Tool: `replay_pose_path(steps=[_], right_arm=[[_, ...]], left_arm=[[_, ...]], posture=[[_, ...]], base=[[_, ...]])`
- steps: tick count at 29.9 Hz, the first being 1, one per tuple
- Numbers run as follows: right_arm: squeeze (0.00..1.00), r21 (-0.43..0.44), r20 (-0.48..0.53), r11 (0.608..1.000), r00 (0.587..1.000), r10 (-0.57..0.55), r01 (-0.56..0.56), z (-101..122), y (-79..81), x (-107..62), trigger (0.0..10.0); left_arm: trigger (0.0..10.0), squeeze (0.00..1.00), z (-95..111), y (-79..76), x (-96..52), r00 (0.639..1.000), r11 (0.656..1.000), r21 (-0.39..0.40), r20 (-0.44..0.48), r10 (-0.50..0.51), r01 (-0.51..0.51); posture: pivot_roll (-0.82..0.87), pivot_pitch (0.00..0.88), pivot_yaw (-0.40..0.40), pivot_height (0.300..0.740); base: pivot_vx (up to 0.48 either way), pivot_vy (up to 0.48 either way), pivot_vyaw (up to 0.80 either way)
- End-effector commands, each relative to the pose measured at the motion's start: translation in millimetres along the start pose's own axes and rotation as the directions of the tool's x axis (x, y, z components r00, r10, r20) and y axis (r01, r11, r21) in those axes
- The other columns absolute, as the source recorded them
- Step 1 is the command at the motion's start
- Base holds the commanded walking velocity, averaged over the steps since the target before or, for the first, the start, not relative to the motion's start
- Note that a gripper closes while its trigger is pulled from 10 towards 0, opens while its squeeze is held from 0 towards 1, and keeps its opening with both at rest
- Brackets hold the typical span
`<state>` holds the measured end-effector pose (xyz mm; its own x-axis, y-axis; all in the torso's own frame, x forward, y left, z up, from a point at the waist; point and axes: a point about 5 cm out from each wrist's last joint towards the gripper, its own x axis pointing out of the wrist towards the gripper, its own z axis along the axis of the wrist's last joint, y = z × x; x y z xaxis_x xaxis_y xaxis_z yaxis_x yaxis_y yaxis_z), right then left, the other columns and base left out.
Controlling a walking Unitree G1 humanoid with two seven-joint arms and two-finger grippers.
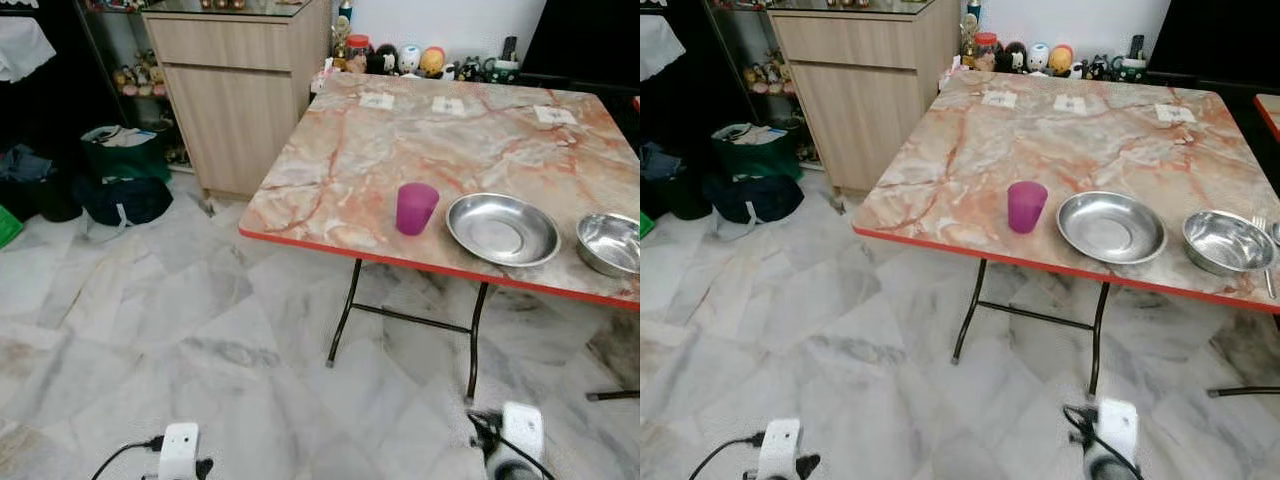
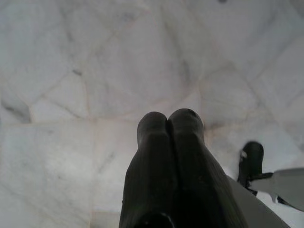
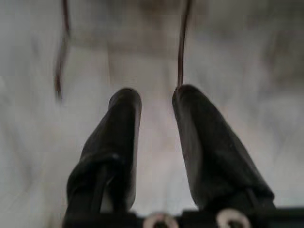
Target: Setting the table
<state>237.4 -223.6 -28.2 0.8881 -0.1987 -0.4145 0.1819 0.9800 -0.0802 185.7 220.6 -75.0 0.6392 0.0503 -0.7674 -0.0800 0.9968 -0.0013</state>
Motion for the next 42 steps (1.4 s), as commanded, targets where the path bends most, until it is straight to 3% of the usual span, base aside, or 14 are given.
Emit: replay_pose_path(steps=[1, 6, 12, 15, 22, 23, 25, 26, 28, 29, 30, 42], right_arm=[[0.0, -0.033, 0.115, 0.999, 0.993, -0.016, 0.02, 16.0, -7.5, 0.7, 10.0], [0.0, -0.001, 0.203, 1.0, 0.979, -0.002, 0.002, 23.9, -11.6, -4.6, 10.0], [0.0, 0.128, 0.279, 0.989, 0.954, -0.109, 0.075, 29.8, -19.5, -19.4, 10.0], [0.0, 0.137, 0.29, 0.987, 0.949, -0.125, 0.089, 31.6, -20.7, -21.3, 10.0], [0.0, 0.117, 0.385, 0.986, 0.909, -0.159, 0.123, 61.6, -23.6, -19.4, 10.0], [0.0, 0.136, 0.421, 0.983, 0.891, -0.17, 0.124, 74.5, -23.6, -20.0, 10.0], [0.0, 0.152, 0.432, 0.981, 0.884, -0.177, 0.122, 79.7, -23.7, -20.9, 10.0], [0.0, 0.227, 0.444, 0.967, 0.872, -0.208, 0.116, 89.5, -24.6, -22.1, 10.0], [0.0, 0.227, 0.444, 0.967, 0.872, -0.208, 0.116, 89.5, -24.6, -22.1, 10.0], [0.81, 0.248, 0.443, 0.962, 0.87, -0.216, 0.113, 92.9, -24.2, -22.0, 10.0], [1.0, 0.266, 0.451, 0.959, 0.867, -0.211, 0.095, 98.2, -21.8, -21.8, 10.0], [1.0, 0.287, 0.416, 0.955, 0.889, -0.192, 0.072, 105.4, -10.4, -20.2, 10.0]], left_arm=[[10.0, 0.0, -11.3, 4.5, -3.1, 0.999, 1.0, -0.016, -0.037, 0.014, -0.015], [10.0, 0.0, -20.0, 13.3, -6.8, 0.997, 1.0, -0.007, -0.072, 0.026, -0.027], [10.0, 0.0, -24.5, 35.7, -13.5, 0.995, 0.998, -0.012, -0.084, 0.062, -0.063], [10.0, 0.0, -25.7, 38.8, -14.8, 0.994, 0.998, -0.002, -0.089, 0.062, -0.063], [10.0, 0.0, -32.5, 25.8, -13.3, 0.993, 0.999, 0.013, -0.115, 0.034, -0.033], [10.0, 0.0, -32.9, 23.1, -12.8, 0.993, 1.0, 0.015, -0.117, 0.029, -0.027], [10.0, 0.0, -32.8, 22.4, -12.6, 0.993, 1.0, 0.017, -0.117, 0.027, -0.026], [10.0, 0.0, -32.4, 21.3, -12.2, 0.993, 1.0, 0.018, -0.117, 0.023, -0.021], [10.0, 0.0, -32.4, 21.3, -12.2, 0.993, 1.0, 0.018, -0.117, 0.023, -0.021], [10.0, 0.0, -32.2, 21.0, -12.1, 0.993, 1.0, 0.022, -0.118, 0.02, -0.018], [10.0, 0.0, -31.7, 20.7, -11.8, 0.993, 1.0, 0.026, -0.119, 0.016, -0.013], [10.0, 0.0, -24.7, 21.8, -10.0, 0.995, 1.0, 0.024, -0.101, 0.013, -0.011]], posture=[[0.08, 0.0, -0.043, 0.74], [0.06, 0.0, -0.043, 0.74], [0.06, 0.0, -0.034, 0.74], [0.05, 0.0, -0.028, 0.74], [0.05, 0.0, -0.02, 0.74], [0.05, 0.0, -0.025, 0.74], [0.05, 0.0, -0.025, 0.74], [0.04, 0.0, -0.025, 0.74], [0.04, 0.0, -0.025, 0.74], [0.04, 0.0, -0.024, 0.74], [0.04, 0.0, -0.023, 0.74], [0.05, 0.0, -0.031, 0.74]], base=[[0.0, 0.0, 0.0], [0.0, 0.0, 0.0], [0.0, 0.0, 0.0], [0.0, 0.0, 0.0], [0.0, 0.0, 0.0], [0.0, 0.0, 0.0], [0.0, 0.0, 0.0], [0.0, 0.0, 0.0], [0.0, 0.0, 0.0], [0.0, 0.0, 0.0], [0.0, 0.0, 0.0], [0.0, 0.0, 0.0]])
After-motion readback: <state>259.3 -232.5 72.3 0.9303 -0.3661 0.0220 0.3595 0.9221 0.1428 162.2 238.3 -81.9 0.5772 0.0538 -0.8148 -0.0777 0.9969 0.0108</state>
